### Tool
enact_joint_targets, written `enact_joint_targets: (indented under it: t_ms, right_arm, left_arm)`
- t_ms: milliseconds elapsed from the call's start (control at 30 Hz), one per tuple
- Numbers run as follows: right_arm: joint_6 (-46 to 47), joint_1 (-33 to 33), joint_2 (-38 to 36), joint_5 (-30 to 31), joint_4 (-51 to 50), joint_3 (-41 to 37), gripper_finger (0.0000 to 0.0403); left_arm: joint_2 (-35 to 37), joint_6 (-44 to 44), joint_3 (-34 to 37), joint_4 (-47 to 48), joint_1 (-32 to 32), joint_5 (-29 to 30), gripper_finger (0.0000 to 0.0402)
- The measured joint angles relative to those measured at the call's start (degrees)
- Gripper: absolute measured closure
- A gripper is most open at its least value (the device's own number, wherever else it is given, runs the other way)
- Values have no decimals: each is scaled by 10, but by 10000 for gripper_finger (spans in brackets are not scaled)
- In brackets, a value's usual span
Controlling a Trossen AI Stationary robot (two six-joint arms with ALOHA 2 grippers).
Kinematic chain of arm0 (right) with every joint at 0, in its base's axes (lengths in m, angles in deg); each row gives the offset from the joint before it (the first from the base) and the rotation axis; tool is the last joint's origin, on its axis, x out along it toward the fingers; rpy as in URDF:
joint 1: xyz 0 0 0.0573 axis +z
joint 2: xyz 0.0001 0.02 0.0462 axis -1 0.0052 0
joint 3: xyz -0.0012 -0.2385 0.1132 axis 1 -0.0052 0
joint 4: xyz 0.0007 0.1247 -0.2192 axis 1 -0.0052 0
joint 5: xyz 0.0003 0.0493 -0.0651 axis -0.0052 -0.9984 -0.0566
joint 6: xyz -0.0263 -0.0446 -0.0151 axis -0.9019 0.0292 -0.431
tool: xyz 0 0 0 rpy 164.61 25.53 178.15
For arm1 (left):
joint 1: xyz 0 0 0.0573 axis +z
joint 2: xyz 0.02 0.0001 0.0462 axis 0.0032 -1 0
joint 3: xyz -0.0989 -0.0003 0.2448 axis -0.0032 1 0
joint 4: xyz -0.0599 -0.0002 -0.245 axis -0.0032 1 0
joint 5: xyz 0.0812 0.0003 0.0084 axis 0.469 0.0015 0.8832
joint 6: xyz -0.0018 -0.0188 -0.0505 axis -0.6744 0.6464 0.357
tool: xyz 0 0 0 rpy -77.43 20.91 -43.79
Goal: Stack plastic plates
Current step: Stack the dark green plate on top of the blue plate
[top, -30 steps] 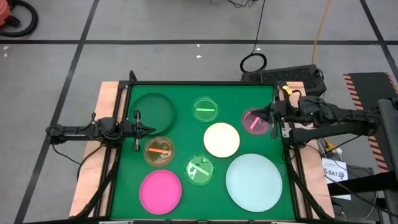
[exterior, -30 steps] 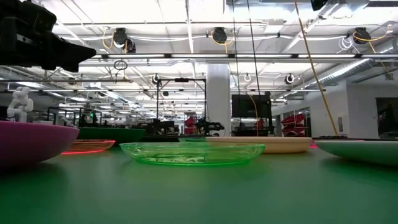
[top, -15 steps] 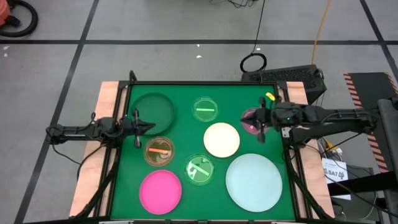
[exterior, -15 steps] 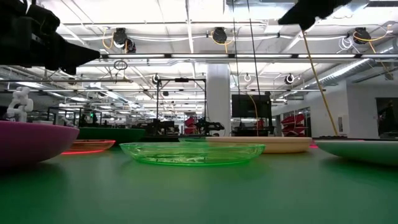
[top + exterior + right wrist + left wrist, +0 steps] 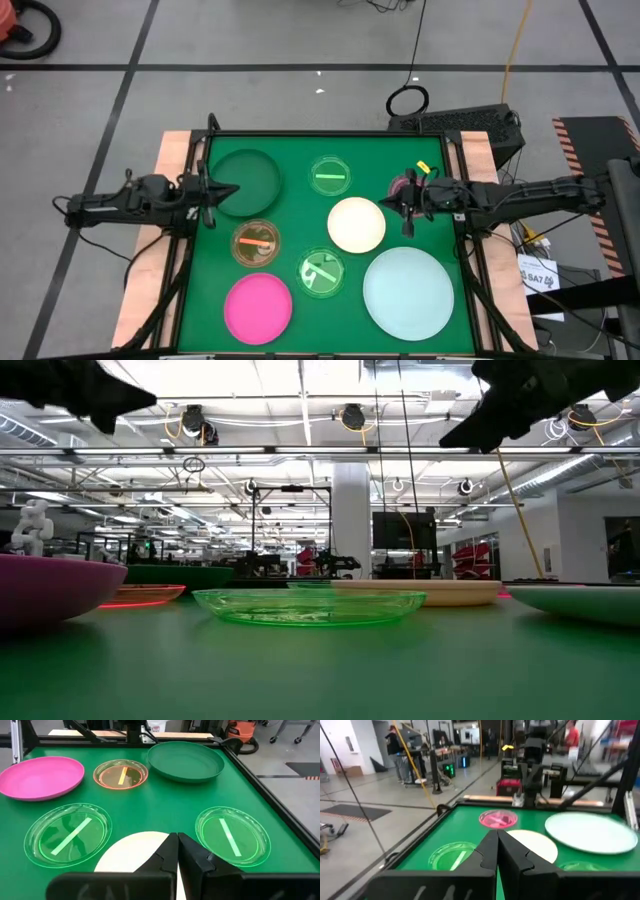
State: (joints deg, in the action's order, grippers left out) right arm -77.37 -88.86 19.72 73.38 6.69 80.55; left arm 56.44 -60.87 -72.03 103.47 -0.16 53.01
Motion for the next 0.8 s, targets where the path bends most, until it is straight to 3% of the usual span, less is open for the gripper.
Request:
enact_joint_targets:
  t_ms: [267, 400, 667, 800]
  right_arm:
    - [0, 0, 0, 0, 10, -2, 399]
    - [0, 0, 0, 0, 10, -2, 399]
    - [-4, 0, 0, 0, 10, -2, 399]
    - [-4, 0, 0, -1, 7, -2, 399]
  left_arm:
    - [-166, -18, -127, 65, 1, 89, 374]
    - [-253, 15, -194, 118, 26, 126, 358]
    - [-381, 24, -257, 194, 92, 123, 355]
    - [-425, 23, -257, 201, 97, 72, 355]
